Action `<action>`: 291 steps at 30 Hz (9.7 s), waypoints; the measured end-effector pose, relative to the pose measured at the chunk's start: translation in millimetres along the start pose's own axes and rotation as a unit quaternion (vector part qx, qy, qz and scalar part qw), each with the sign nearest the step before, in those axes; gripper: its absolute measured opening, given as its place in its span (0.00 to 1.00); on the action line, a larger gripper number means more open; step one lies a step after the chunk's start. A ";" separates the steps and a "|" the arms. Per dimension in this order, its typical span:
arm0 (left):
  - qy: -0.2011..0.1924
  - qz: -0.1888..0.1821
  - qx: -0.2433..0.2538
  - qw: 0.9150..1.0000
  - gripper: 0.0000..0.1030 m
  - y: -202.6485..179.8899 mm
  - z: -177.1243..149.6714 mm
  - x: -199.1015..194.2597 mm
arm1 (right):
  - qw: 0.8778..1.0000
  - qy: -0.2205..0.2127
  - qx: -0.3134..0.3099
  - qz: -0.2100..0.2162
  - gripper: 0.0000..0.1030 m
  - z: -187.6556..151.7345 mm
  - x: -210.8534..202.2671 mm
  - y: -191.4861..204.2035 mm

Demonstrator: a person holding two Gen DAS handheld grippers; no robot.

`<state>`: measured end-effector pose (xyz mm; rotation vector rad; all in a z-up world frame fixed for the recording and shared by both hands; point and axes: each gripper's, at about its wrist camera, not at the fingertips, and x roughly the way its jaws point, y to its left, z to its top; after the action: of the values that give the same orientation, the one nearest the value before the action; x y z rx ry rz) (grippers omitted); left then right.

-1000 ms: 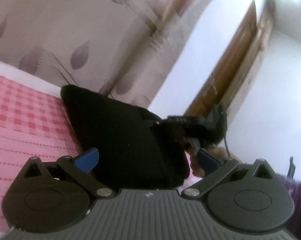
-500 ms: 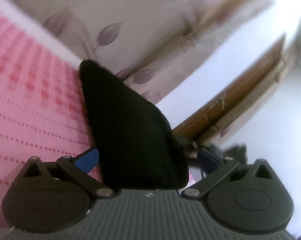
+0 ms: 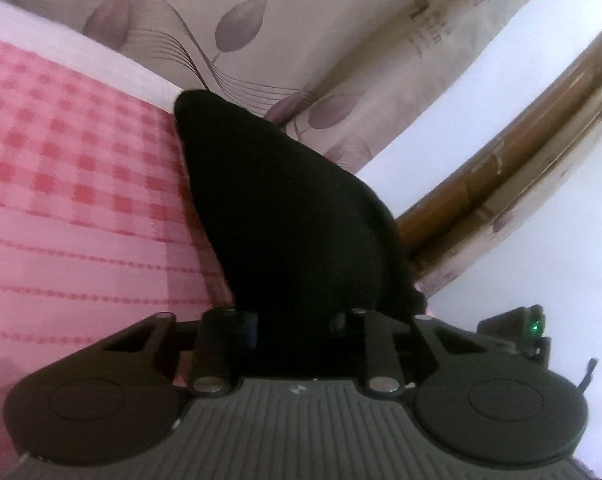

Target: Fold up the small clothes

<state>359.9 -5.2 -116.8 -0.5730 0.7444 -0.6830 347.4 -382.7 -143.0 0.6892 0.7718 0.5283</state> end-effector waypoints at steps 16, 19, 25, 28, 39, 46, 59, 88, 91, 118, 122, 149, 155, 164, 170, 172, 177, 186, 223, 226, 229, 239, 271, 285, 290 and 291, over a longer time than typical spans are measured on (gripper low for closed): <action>-0.029 0.028 0.048 0.998 0.98 -23.6 -17.9 -59.0 | 1.000 -0.013 -0.001 0.014 0.32 -36.1 -32.4 14.3; -0.057 0.046 0.053 0.996 1.00 -30.0 -8.3 -62.2 | 0.999 -0.040 -0.022 -0.003 0.32 -27.3 -38.6 26.5; -0.080 0.107 0.122 0.983 0.96 -54.9 -9.2 -47.5 | 0.996 -0.047 -0.063 -0.035 0.31 -13.3 -16.6 43.1; -0.076 0.146 0.166 0.972 0.94 -67.2 -15.8 -35.9 | 0.996 -0.026 -0.071 -0.051 0.23 -18.4 -7.1 38.7; -0.031 0.209 0.212 0.954 0.96 -66.3 -26.8 -15.2 | 0.992 -0.058 -0.091 -0.067 0.33 5.6 -14.0 51.0; -0.015 0.214 0.213 0.953 0.97 -63.4 -30.8 -9.6 | 0.988 -0.038 -0.098 -0.115 0.47 30.9 6.9 62.6; -0.014 0.215 0.215 0.953 0.99 -59.8 -36.4 -14.0 | 0.991 -0.014 -0.085 -0.103 0.25 -27.4 -24.9 42.4; -0.037 0.202 0.163 0.965 1.00 -46.0 -43.8 -23.6 | 0.998 -0.034 -0.033 -0.049 0.28 84.7 50.8 30.2; -0.041 0.202 0.159 0.965 1.00 -45.7 -44.0 -24.1 | 0.988 -0.083 0.024 0.125 0.24 81.6 30.0 15.6; -0.073 0.199 0.158 0.964 1.00 -46.4 -45.4 -33.2 | 0.993 -0.024 -0.116 -0.009 0.24 -45.5 -43.1 20.9; -0.079 0.197 0.146 0.966 1.00 -43.8 -44.6 -35.5 | 0.995 -0.053 -0.081 0.025 0.07 -45.5 -62.9 15.8; -0.159 0.176 0.035 0.971 1.00 -16.8 -34.9 -66.2 | 0.857 -0.009 -0.507 -0.088 0.32 -124.5 2.3 151.3; -0.166 0.173 -0.013 0.971 1.00 -2.2 -31.5 -73.3 | 0.854 0.019 -0.510 -0.102 0.13 -124.2 18.8 149.1; -0.165 0.175 0.025 0.970 1.00 -13.6 -35.3 -70.3 | 0.870 0.057 -0.485 -0.072 0.05 -143.3 -0.5 131.6; -0.155 0.179 0.091 0.967 1.00 -31.7 -40.9 -60.3 | 0.911 -0.050 -0.410 -0.023 0.05 -116.0 -59.8 131.0; -0.155 0.181 0.098 0.966 1.00 -33.5 -42.0 -59.2 | 0.911 -0.076 -0.399 -0.068 0.05 -99.7 -58.3 123.9; -0.152 0.186 0.102 0.965 1.00 -33.4 -41.6 -58.8 | 0.913 -0.044 -0.384 -0.132 0.05 -86.6 -26.2 102.0; -0.129 0.201 0.112 0.965 1.00 -33.6 -36.8 -53.7 | 0.945 -0.103 -0.299 -0.080 0.06 -77.1 -58.7 86.9; 0.054 0.105 0.106 0.987 1.00 2.0 43.8 22.4 | 0.995 -0.024 -0.093 -0.014 0.86 20.1 30.2 5.4; 0.066 0.077 0.113 0.988 1.00 4.0 48.6 30.7 | 0.997 -0.013 -0.081 0.009 0.86 26.0 32.1 -0.2; 0.070 0.057 0.120 0.989 0.99 3.8 51.4 39.7 | 0.996 -0.010 -0.080 0.024 0.86 27.0 35.7 -1.4; 0.026 0.060 0.117 0.991 0.58 2.7 42.6 28.7 | 0.998 -0.013 -0.062 0.028 0.43 23.3 39.6 3.3; -0.036 0.178 0.160 0.970 0.48 -66.5 -11.4 -152.3 | 0.990 -0.038 -0.020 0.133 0.39 -85.0 8.4 118.2; -0.043 0.202 0.166 0.964 0.48 -75.1 -48.5 -196.1 | 0.990 -0.022 -0.026 0.140 0.39 -134.9 -3.9 145.9; -0.046 0.205 0.165 0.964 0.48 -74.3 -58.5 -208.6 | 0.989 -0.019 -0.027 0.141 0.39 -145.8 -6.4 151.5; -0.046 0.205 0.165 0.964 0.48 -74.4 -58.9 -210.2 | 0.989 -0.019 -0.028 0.141 0.39 -147.1 -7.1 152.7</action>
<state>174.5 86.9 -15.0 -0.1349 0.6193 -0.3779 202.0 -232.8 -105.8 0.7585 0.6232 0.7887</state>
